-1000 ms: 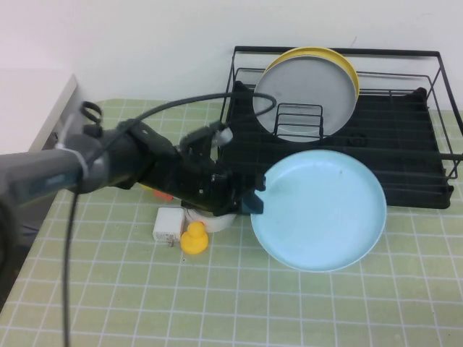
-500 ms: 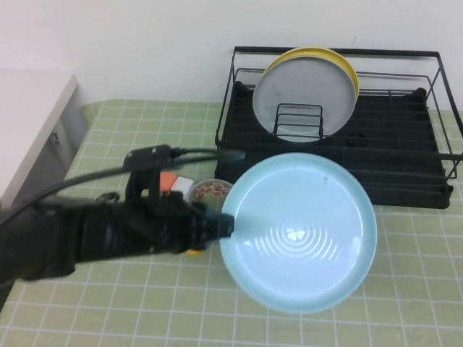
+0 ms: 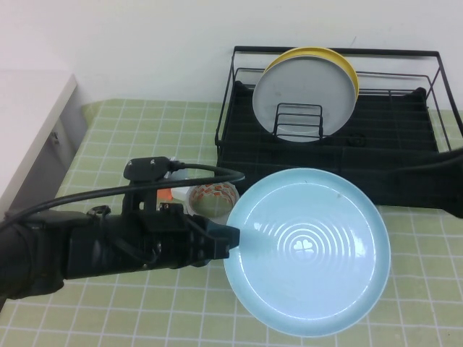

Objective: Place plate on rack
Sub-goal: Hand over the plate

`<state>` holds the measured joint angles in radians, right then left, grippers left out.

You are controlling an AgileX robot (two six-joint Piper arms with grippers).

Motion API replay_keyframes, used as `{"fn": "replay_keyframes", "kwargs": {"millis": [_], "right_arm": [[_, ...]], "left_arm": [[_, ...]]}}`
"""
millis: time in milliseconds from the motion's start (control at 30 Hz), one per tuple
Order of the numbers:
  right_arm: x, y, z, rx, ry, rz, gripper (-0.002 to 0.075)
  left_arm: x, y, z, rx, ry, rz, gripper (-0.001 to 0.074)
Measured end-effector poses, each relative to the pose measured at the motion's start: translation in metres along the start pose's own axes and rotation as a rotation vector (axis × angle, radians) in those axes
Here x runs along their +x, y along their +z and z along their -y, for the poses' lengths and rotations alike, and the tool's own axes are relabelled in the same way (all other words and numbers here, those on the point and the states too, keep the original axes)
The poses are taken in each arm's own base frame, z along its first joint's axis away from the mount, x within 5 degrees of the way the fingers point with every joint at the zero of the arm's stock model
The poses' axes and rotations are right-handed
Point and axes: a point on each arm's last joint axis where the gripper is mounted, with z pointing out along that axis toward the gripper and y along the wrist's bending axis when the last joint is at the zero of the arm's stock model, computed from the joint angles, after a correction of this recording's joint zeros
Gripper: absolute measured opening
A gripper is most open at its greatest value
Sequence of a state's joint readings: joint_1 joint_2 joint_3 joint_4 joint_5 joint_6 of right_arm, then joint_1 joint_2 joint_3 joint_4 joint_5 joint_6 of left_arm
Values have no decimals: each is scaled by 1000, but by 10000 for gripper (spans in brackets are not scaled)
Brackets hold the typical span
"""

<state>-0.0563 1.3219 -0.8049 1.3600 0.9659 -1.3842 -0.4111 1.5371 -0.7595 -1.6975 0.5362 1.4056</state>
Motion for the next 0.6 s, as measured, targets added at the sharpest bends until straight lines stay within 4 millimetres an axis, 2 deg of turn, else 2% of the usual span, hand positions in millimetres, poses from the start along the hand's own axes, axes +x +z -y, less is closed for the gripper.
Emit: {"fn": "replay_keyframes", "kwargs": {"millis": [133,300,433,600], "right_arm": [[-2,24,31,-98,34,-59,470],[14,46,55,-197,114,-138,459],[29,64,56,-260,124,-228,454],[36,80,42,-325,73,-289,435]], "left_arm": [[0,0,1,12,3,0,5],[-1,-1,3,21,11,2,5],[-1,-1,3,21,11,2,6],[-1,-1,2,10,11,4,5]]}}
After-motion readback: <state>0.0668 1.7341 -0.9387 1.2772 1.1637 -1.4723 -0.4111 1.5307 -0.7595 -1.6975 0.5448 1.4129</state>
